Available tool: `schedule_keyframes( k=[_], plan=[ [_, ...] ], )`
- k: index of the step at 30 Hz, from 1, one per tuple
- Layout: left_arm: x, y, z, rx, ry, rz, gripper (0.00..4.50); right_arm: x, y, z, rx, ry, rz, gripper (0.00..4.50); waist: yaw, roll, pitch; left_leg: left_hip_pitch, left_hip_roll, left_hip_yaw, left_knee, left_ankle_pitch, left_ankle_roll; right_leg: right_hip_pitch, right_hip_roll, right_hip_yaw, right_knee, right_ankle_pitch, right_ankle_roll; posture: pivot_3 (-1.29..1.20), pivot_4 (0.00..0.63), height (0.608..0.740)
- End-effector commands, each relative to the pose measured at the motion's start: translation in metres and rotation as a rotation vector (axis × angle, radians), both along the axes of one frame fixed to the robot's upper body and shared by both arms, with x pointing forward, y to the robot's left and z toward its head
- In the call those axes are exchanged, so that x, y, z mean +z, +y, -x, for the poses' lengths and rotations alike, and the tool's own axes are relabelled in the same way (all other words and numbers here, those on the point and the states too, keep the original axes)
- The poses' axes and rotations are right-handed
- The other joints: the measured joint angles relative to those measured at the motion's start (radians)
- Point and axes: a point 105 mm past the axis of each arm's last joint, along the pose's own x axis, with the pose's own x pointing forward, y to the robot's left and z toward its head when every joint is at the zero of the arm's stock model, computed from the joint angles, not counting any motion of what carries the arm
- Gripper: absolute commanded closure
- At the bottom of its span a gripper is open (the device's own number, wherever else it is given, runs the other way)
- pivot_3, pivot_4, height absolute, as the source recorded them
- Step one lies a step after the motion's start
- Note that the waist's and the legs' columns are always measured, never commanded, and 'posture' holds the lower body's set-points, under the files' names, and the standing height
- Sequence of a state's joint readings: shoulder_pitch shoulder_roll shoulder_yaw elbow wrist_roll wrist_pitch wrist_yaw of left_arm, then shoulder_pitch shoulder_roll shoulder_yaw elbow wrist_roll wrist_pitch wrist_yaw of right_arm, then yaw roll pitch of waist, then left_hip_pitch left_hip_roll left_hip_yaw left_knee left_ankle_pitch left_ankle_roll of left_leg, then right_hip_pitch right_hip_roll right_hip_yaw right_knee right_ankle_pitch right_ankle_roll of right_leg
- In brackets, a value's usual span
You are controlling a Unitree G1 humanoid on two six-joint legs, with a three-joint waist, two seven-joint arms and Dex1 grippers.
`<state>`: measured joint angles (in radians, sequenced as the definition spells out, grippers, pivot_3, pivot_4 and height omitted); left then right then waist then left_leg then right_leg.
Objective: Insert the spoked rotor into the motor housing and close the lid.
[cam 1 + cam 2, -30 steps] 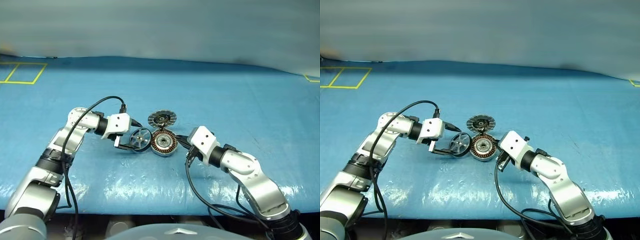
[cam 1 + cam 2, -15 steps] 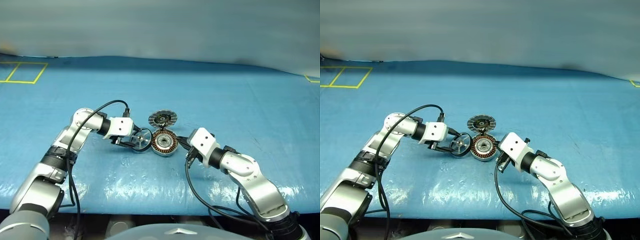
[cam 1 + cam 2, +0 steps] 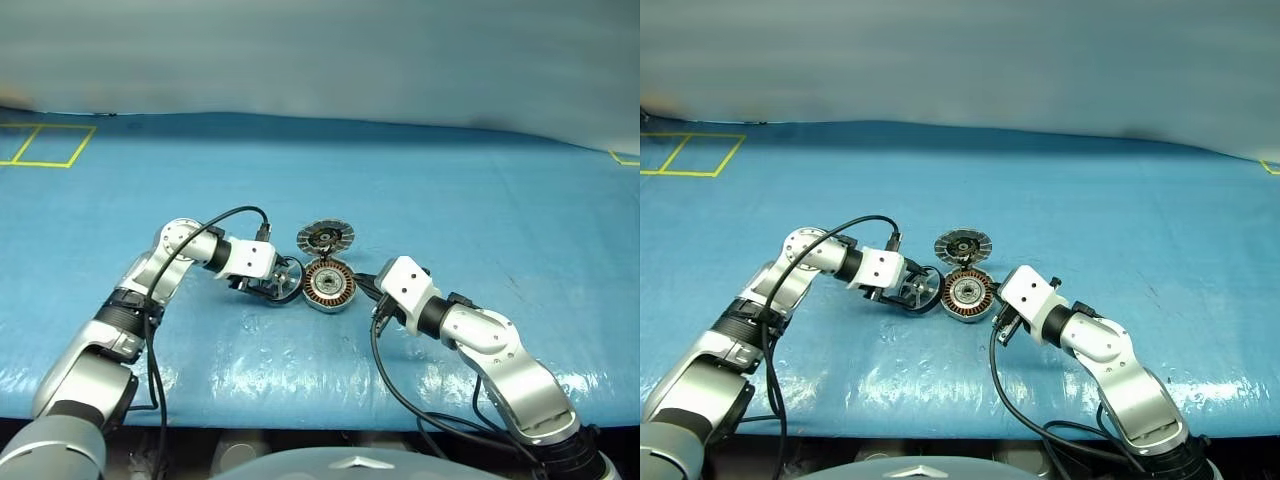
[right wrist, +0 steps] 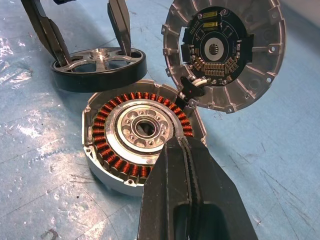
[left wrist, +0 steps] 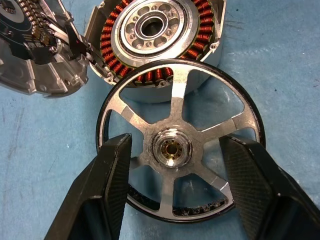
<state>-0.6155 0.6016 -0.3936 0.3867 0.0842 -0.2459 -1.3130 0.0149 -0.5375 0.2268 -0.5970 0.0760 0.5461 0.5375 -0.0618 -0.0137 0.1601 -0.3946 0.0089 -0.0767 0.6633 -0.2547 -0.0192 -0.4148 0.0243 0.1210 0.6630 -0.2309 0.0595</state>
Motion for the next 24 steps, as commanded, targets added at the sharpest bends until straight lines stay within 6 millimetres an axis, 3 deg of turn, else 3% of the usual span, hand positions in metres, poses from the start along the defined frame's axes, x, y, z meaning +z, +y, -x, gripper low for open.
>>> schedule_keyframes(
  k=[1,3,9,18,24],
  plan=[
    [-0.002,0.0,0.003,-0.033,-0.004,-0.036,1.55,0.01,0.0,0.0,-0.001,-0.046,-0.005,4.5,0.0,0.0,0.0,0.0,0.0,0.0,0.0,0.0,0.0,0.0,0.0,0.0,0.0,0.0,0.0,0.0,0.15,0.74],
    [-0.008,0.004,0.003,-0.037,-0.014,-0.071,1.55,0.01,0.0,0.001,-0.003,-0.046,-0.006,4.5,0.0,0.0,0.0,0.0,0.0,0.0,0.0,0.0,0.0,0.0,0.0,0.0,0.0,0.0,0.0,0.0,0.15,0.74],
    [-0.014,0.008,0.002,-0.02,-0.029,-0.079,2.78,0.01,0.0,0.001,-0.007,-0.046,-0.01,4.5,0.002,0.001,-0.001,0.003,0.0,0.0,0.001,0.0,0.0,0.004,0.0,0.0,0.0,0.0,0.0,0.0,0.15,0.74],
    [-0.024,0.016,0.007,0.055,-0.033,-0.031,2.78,0.01,0.0,0.0,-0.012,-0.05,-0.019,4.5,0.002,0.003,-0.004,0.006,0.0,0.0,0.002,0.0,0.001,0.007,0.0,0.001,0.001,0.0,0.001,0.0,0.15,0.74],
    [-0.007,0.012,0.004,0.135,-0.084,0.119,2.78,0.01,0.001,-0.003,-0.011,-0.051,-0.024,4.5,0.002,0.003,-0.004,0.011,0.0,0.001,0.001,0.001,0.001,0.011,0.0,0.001,0.001,0.0,0.0,0.0,0.15,0.74]
  ],
)
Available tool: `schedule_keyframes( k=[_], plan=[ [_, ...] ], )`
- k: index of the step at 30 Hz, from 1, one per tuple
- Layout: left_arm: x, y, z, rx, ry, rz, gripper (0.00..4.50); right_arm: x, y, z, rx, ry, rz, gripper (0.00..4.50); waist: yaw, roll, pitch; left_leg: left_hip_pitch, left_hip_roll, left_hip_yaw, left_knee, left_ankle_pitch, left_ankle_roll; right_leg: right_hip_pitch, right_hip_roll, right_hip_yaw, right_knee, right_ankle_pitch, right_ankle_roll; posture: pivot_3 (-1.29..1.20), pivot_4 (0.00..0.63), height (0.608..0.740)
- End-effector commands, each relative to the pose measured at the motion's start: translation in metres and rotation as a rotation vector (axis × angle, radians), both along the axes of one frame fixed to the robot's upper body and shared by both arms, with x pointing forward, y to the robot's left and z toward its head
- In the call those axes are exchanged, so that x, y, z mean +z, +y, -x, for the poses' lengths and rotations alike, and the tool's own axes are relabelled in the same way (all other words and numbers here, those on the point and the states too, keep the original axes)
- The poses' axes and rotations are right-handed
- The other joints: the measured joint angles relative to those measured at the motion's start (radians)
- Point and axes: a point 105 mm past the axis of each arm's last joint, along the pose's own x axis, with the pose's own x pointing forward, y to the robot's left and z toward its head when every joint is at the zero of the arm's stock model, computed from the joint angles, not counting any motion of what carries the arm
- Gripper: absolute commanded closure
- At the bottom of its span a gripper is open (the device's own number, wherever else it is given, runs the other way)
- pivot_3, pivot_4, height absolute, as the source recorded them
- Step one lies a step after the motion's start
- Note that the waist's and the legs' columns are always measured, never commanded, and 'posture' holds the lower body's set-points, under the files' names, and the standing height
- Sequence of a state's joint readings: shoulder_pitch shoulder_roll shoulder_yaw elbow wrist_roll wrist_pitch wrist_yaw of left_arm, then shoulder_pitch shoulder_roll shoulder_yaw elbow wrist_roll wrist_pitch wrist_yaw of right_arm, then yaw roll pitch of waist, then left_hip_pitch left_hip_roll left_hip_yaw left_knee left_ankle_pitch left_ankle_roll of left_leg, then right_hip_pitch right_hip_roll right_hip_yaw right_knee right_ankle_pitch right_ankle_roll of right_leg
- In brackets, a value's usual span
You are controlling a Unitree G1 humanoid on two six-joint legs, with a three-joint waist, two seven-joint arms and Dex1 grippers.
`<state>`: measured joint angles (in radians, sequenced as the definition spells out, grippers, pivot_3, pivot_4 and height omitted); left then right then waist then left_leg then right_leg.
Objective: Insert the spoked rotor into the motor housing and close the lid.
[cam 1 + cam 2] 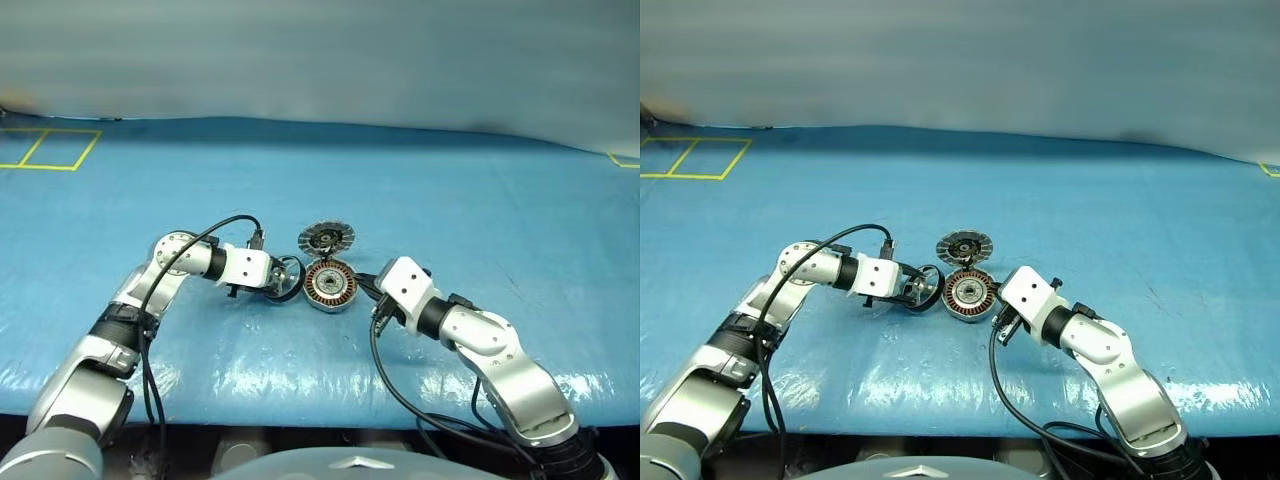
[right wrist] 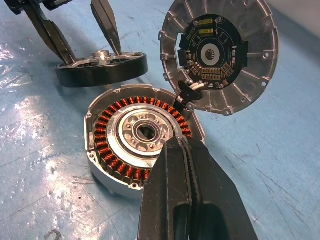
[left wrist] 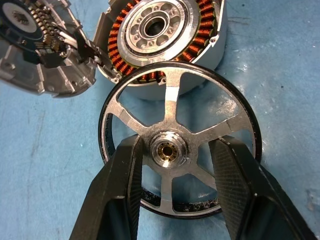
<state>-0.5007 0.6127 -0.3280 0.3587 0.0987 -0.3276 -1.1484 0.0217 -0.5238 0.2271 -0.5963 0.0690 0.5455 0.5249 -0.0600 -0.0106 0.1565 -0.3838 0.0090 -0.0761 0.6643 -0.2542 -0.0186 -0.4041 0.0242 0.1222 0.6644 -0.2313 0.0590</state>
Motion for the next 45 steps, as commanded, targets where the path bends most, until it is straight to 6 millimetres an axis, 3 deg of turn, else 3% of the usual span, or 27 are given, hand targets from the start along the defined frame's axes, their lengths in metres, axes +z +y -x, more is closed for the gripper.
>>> schedule_keyframes(
  k=[1,6,11,18,27,33,39,45],
  plan=[
    [0.005,0.001,0.005,0.029,0.017,0.054,2.78,0.011,0.001,-0.003,0.006,-0.051,-0.019,4.5,0.0,0.0,0.0,0.0,0.0,0.0,0.0,0.0,0.0,0.0,0.0,0.0,0.0,0.0,0.0,0.0,0.15,0.74],
    [0.024,-0.001,0.014,0.052,0.027,0.179,2.78,0.012,0.003,-0.002,0.01,-0.047,-0.038,4.5,-0.001,0.0,0.0,-0.002,0.0,0.0,-0.002,0.0,0.0,-0.003,-0.001,0.0,0.0,0.0,0.001,0.0,0.15,0.74],
    [0.03,-0.006,0.029,0.036,0.119,0.219,2.78,0.014,-0.002,-0.004,-0.007,-0.054,-0.039,4.5,-0.001,0.0,0.001,-0.01,0.0,-0.001,-0.002,0.0,0.0,-0.011,0.0,-0.001,0.0,0.001,0.0,0.0,0.15,0.74],
    [0.046,-0.028,0.027,0.051,0.113,0.393,2.78,0.012,-0.005,0.005,0.002,-0.014,-0.076,4.5,0.002,0.0,0.001,-0.01,-0.001,-0.001,-0.001,0.0,0.0,-0.01,-0.001,-0.001,-0.001,0.001,0.001,0.0,0.15,0.74],
    [0.033,-0.057,0.028,0.012,0.156,0.413,2.78,0.007,-0.01,0.02,0.025,0.038,-0.073,4.5,0.0,-0.001,0.001,-0.009,0.0,-0.001,-0.001,0.0,0.0,-0.009,0.0,-0.001,-0.001,0.001,0.001,0.0,0.15,0.74],
    [0.029,-0.056,0.019,0.043,0.187,0.392,2.78,-0.012,-0.017,0.029,0.001,0.102,-0.012,4.5,0.0,-0.001,0.001,-0.009,0.0,-0.001,-0.001,0.0,0.0,-0.009,0.0,-0.001,-0.001,0.001,0.001,0.0,0.15,0.74],
    [0.032,-0.066,0.014,0.059,0.207,0.431,2.78,-0.016,-0.018,0.028,-0.028,0.093,0.004,4.5,0.001,-0.001,0.001,-0.009,-0.001,-0.001,0.0,0.0,0.0,-0.009,0.0,-0.001,-0.001,0.001,0.001,0.0,0.15,0.74],
    [0.019,-0.062,0.02,0.009,0.196,0.276,2.78,-0.015,-0.021,0.021,-0.057,0.066,0.024,4.5,0.001,-0.001,0.001,-0.009,-0.001,-0.001,0.0,0.0,0.0,-0.008,0.0,-0.001,-0.001,0.001,0.001,0.0,0.15,0.74]
  ],
)
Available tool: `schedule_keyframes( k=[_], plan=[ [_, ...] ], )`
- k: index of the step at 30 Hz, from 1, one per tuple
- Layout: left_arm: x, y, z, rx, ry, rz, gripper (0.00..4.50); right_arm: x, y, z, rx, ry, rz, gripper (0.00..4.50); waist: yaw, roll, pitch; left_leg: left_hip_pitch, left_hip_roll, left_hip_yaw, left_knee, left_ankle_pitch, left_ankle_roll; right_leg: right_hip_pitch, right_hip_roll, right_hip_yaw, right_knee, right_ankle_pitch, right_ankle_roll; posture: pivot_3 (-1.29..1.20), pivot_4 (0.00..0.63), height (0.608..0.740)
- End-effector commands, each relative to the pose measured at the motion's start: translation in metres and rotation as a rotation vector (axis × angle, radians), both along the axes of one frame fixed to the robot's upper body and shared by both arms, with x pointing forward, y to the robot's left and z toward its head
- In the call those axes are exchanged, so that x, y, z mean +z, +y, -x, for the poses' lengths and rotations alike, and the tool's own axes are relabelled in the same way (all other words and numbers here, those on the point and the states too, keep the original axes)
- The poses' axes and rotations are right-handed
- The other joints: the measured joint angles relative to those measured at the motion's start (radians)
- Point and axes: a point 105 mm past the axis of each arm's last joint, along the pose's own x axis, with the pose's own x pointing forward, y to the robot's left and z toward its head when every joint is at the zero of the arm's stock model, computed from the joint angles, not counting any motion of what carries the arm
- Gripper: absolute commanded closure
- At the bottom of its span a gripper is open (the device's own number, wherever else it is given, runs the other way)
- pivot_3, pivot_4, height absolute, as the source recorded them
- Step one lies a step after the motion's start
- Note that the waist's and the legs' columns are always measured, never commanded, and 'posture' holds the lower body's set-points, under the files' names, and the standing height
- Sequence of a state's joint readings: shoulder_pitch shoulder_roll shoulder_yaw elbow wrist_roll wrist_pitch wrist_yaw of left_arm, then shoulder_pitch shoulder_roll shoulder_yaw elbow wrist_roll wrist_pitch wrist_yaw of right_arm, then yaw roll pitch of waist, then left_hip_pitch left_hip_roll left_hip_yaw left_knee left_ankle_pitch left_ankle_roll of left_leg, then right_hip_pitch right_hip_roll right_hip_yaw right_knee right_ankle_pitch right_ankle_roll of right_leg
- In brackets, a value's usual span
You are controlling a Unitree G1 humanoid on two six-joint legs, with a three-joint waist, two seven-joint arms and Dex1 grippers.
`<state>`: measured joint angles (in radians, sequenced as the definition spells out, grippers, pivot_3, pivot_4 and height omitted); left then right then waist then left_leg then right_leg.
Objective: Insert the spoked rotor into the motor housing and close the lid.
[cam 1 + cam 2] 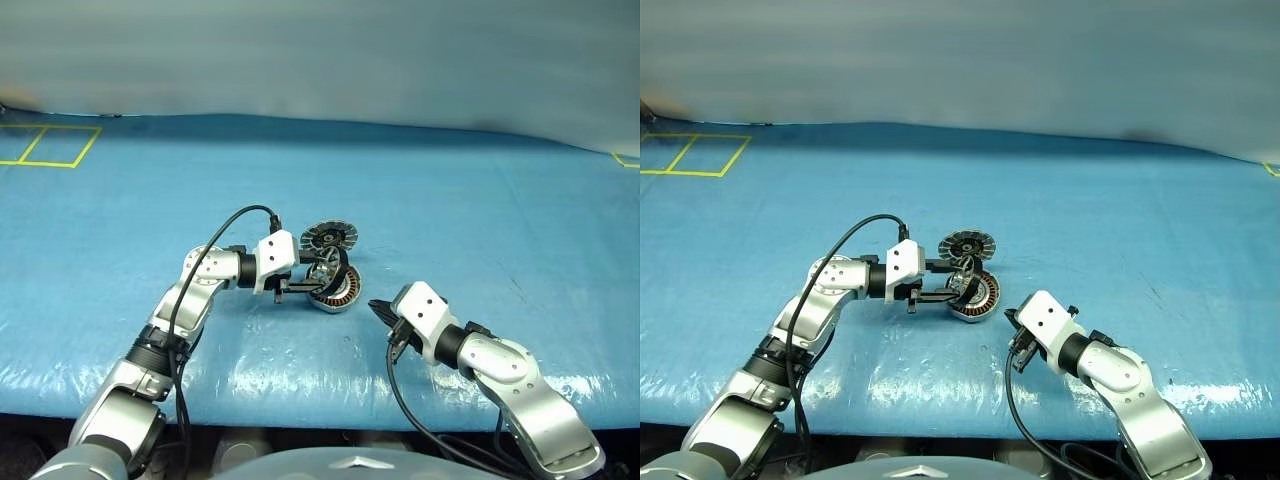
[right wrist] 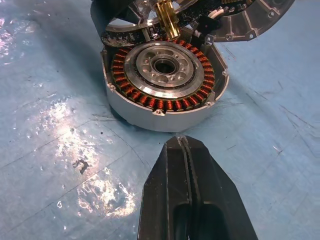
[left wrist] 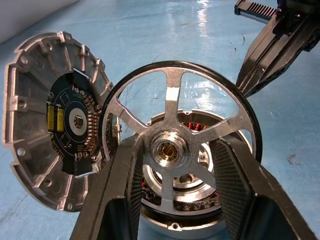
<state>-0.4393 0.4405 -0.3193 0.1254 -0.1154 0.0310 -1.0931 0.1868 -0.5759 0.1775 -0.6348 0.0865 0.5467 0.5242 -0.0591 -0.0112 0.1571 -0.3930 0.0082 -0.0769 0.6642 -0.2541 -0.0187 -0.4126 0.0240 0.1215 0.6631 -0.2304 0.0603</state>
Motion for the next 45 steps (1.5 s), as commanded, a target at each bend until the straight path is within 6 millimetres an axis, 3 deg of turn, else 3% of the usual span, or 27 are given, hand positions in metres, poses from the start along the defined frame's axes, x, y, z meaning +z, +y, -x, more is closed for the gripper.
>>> schedule_keyframes(
  k=[1,14,20,27,31,38,45],
  plan=[
    [-0.004,0.003,0.005,-0.051,-0.019,-0.095,2.78,0.009,0.003,-0.003,0.001,-0.045,-0.008,4.5,0.0,0.0,0.0,0.0,0.0,0.0,0.0,0.0,0.0,0.0,0.0,0.0,0.0,0.0,0.0,0.0,0.15,0.74],
    [-0.002,0.006,-0.002,-0.018,-0.062,-0.129,2.78,0.006,0.005,-0.007,-0.002,-0.055,0.003,4.5,-0.001,0.0,0.0,0.001,0.0,0.0,0.0,0.0,0.0,0.001,0.0,0.0,0.0,0.0,0.0,0.0,0.15,0.74],
    [0.014,0.001,-0.007,0.02,-0.093,-0.044,0.89,0.005,0.006,-0.009,0.003,-0.06,0.011,4.5,-0.001,0.0,0.0,0.0,0.0,0.0,0.0,0.0,0.0,0.0,0.0,0.0,0.0,0.0,0.0,0.0,0.15,0.74],
    [0.045,0.003,0.003,-0.015,-0.088,0.09,0.89,0.004,0.007,-0.009,0.005,-0.059,0.011,4.5,-0.001,0.0,0.0,0.0,0.0,0.0,0.0,0.0,0.0,0.0,0.0,0.0,0.0,0.0,0.0,0.0,0.15,0.74],
    [0.064,0.005,0.016,-0.029,-0.066,0.184,0.89,0.014,0.007,-0.011,-0.001,-0.083,-0.033,4.5,-0.001,0.0,0.0,0.0,0.0,0.0,-0.001,0.0,0.0,0.0,0.0,0.0,0.0,0.0,0.0,0.0,0.15,0.74],
    [0.041,0.024,0.02,0.075,-0.032,0.159,0.89,0.032,0.025,-0.021,0.051,-0.142,-0.115,4.5,-0.004,0.0,0.0,0.001,0.001,0.0,0.0,0.0,0.0,0.0,0.0,0.0,0.0,0.0,0.0,0.0,0.15,0.74],
    [0.016,0.044,0.019,0.276,0.05,0.201,0.89,0.026,0.045,-0.036,0.069,-0.141,-0.154,4.5,-0.001,0.0,0.0,0.0,0.001,0.0,-0.001,0.0,0.0,-0.001,0.0,0.0,-0.001,0.0,-0.001,0.0,0.15,0.74]
  ],
)
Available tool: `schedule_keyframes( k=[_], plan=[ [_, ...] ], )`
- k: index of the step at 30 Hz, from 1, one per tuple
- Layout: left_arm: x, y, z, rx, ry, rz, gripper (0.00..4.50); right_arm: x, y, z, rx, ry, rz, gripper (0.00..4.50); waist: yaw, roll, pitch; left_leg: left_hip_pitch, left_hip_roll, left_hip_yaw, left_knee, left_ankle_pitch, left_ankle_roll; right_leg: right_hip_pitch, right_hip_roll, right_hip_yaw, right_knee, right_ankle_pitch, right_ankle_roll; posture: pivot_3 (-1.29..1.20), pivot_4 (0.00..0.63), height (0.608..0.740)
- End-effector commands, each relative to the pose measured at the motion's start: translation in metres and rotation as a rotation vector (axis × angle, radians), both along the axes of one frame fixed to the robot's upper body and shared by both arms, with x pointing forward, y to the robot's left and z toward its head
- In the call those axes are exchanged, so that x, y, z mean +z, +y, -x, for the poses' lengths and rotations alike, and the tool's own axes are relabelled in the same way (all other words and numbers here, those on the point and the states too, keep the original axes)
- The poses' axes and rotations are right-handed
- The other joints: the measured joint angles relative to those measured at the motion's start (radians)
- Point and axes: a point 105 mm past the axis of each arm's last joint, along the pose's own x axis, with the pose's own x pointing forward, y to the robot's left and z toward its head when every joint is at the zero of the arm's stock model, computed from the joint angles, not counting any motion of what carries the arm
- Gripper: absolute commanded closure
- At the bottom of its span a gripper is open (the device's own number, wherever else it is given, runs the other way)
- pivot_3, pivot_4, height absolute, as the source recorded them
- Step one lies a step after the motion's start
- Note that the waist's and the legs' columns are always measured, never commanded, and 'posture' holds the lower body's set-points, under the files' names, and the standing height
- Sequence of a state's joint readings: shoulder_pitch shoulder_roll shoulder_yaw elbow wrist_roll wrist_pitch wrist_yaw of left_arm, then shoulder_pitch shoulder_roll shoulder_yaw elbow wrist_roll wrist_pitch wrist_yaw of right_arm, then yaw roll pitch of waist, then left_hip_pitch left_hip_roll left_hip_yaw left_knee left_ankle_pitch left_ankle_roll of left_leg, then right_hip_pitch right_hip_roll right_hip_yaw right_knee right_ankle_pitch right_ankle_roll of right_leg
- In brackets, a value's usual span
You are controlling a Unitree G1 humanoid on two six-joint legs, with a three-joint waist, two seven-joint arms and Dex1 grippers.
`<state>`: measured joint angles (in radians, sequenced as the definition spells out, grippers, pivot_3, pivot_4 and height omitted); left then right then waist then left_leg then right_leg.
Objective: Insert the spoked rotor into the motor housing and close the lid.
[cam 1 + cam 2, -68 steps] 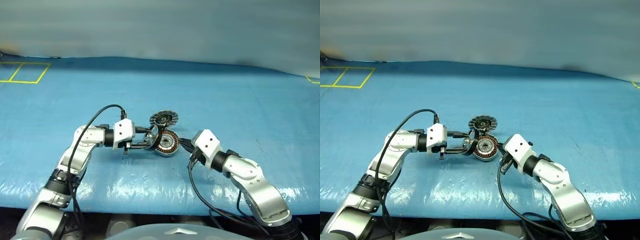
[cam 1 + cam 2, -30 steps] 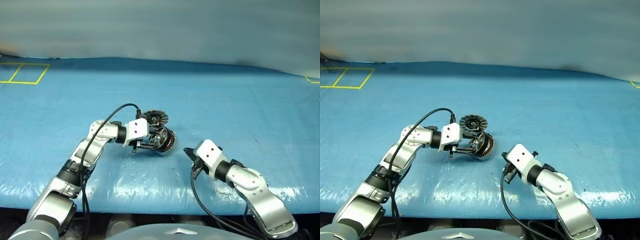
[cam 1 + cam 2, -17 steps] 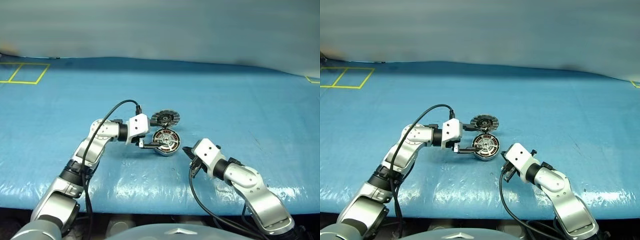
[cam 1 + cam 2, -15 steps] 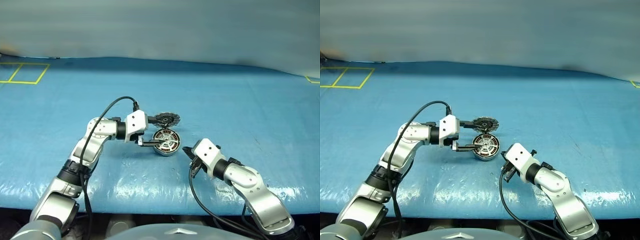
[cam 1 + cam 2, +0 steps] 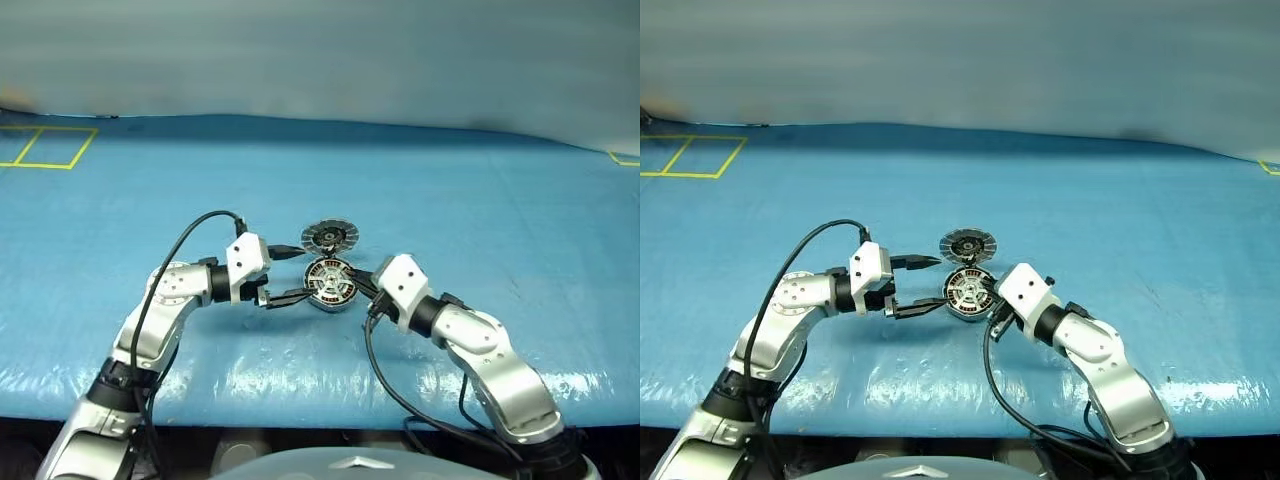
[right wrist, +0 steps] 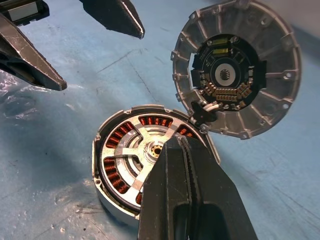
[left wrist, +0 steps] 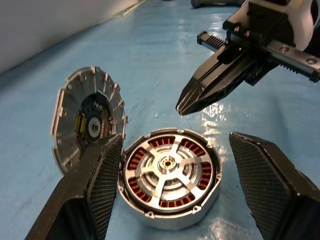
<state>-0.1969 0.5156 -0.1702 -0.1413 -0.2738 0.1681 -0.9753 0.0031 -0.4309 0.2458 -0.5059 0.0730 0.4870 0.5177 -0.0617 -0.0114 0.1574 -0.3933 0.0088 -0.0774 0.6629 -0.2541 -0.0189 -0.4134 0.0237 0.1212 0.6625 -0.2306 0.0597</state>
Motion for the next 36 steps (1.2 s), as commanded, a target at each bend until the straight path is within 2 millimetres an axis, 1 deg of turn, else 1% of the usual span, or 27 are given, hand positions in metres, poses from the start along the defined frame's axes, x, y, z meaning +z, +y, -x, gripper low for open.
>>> schedule_keyframes(
  k=[1,4,6,10,12,14,17,20,24,25,27,28,30,33,35,36],
  plan=[
    [0.005,0.009,-0.004,0.1,-0.012,0.051,0.89,0.009,0.014,-0.006,0.032,-0.042,-0.04,4.5,0.001,0.0,0.0,-0.001,0.0,0.0,0.0,0.0,0.0,-0.001,0.0,0.0,0.0,0.0,0.0,0.0,0.15,0.74],
    [0.0,0.016,-0.002,0.163,-0.007,0.06,0.89,0.004,0.023,-0.012,0.056,-0.032,-0.04,4.5,0.001,0.0,0.0,0.0,0.0,0.0,0.0,0.0,0.0,0.0,-0.001,0.0,0.0,0.0,0.0,0.0,0.15,0.74],
    [0.001,0.02,-0.004,0.207,-0.008,0.086,0.89,0.003,0.027,-0.017,0.062,-0.026,-0.052,4.5,0.0,0.0,0.0,0.0,0.0,0.0,0.0,0.0,0.0,0.0,-0.001,0.0,0.0,0.0,0.0,0.0,0.15,0.74],
    [0.004,0.024,-0.006,0.249,-0.011,0.114,0.89,-0.001,0.029,-0.024,0.063,-0.022,-0.045,4.5,0.002,0.0,0.0,0.0,0.0,0.0,0.0,0.0,0.0,0.0,-0.001,0.0,0.0,0.0,0.0,0.0,0.15,0.74],
    [0.003,0.027,-0.009,0.278,-0.029,0.097,0.89,-0.009,0.03,-0.027,0.071,-0.005,-0.008,4.5,0.002,0.0,0.0,0.0,0.0,0.0,0.0,0.0,0.0,0.0,-0.001,0.0,0.0,0.0,0.0,0.0,0.15,0.74],
    [0.005,0.03,-0.013,0.313,-0.045,0.098,0.89,-0.018,0.03,-0.027,0.078,0.025,0.013,4.5,0.001,0.0,0.0,0.0,0.0,0.0,0.0,0.0,0.0,0.0,-0.001,0.0,0.0,0.0,0.0,0.0,0.15,0.74],
    [0.013,0.036,-0.022,0.378,-0.045,0.15,0.89,-0.031,0.028,-0.022,0.096,0.052,0.068,4.5,0.001,0.0,0.0,0.0,0.0,0.0,0.0,0.0,0.0,0.0,-0.001,0.0,0.0,0.0,0.0,0.0,0.15,0.74],
    [0.015,0.038,-0.028,0.402,-0.048,0.151,0.89,-0.035,0.027,-0.02,0.1,0.049,0.091,4.5,0.001,-0.001,0.0,0.001,0.0,0.0,0.0,0.0,0.0,0.001,-0.001,0.0,0.0,0.0,0.0,0.0,0.15,0.74],
    [0.025,0.04,-0.044,0.446,-0.078,0.174,0.89,-0.023,0.027,-0.025,0.059,0.006,0.031,4.5,0.002,-0.001,-0.001,0.001,0.0,0.0,0.0,0.0,0.0,0.001,0.0,0.0,0.0,0.0,0.0,0.0,0.15,0.74],
    [0.029,0.041,-0.053,0.467,-0.095,0.183,0.89,-0.014,0.028,-0.026,0.057,-0.012,-0.007,4.5,0.002,-0.001,-0.001,0.001,0.0,0.0,0.0,0.0,0.0,0.001,0.0,0.0,0.0,0.001,0.001,0.0,0.15,0.74],
    [0.035,0.041,-0.065,0.486,-0.118,0.19,0.89,-0.002,0.029,-0.025,0.058,-0.033,-0.061,4.5,0.003,-0.001,-0.001,0.001,-0.001,0.0,0.001,0.0,0.0,0.001,0.0,0.0,0.0,0.001,0.001,0.0,0.15,0.74],
    [0.04,0.041,-0.075,0.506,-0.128,0.201,0.89,0.006,0.028,-0.024,0.062,-0.042,-0.085,4.5,0.002,-0.001,0.0,0.001,-0.001,0.0,0.001,0.0,0.0,0.001,0.0,0.0,0.0,0.001,0.001,0.0,0.15,0.74],
    [0.048,0.038,-0.089,0.502,-0.128,0.22,0.89,0.018,0.026,-0.017,0.083,-0.043,-0.122,4.5,0.004,-0.001,0.0,0.0,-0.001,0.0,0.001,0.0,0.0,0.001,0.0,0.0,0.0,0.001,0.002,0.0,0.15,0.74],
    [0.05,0.028,-0.104,0.456,-0.119,0.208,0.89,0.029,0.021,-0.006,0.108,-0.056,-0.133,4.5,0.004,-0.001,0.0,-0.001,-0.002,-0.001,0.001,0.0,0.0,0.001,0.0,0.0,-0.001,0.001,0.002,0.0,0.15,0.74],
    [0.049,0.019,-0.111,0.423,-0.115,0.19,1.26,0.03,0.014,-0.001,0.094,-0.062,-0.103,4.5,0.002,-0.001,0.0,-0.001,-0.002,-0.001,0.0,0.0,0.0,0.001,0.0,0.0,-0.002,0.001,0.002,0.0,0.15,0.74],
    [0.049,0.012,-0.112,0.389,-0.109,0.189,1.52,0.029,0.011,0.0,0.084,-0.062,-0.092,4.5,0.002,-0.001,0.0,-0.001,-0.002,-0.001,0.0,0.0,0.0,0.001,-0.001,0.0,-0.002,0.001,0.002,0.0,0.15,0.74]
  ],
)
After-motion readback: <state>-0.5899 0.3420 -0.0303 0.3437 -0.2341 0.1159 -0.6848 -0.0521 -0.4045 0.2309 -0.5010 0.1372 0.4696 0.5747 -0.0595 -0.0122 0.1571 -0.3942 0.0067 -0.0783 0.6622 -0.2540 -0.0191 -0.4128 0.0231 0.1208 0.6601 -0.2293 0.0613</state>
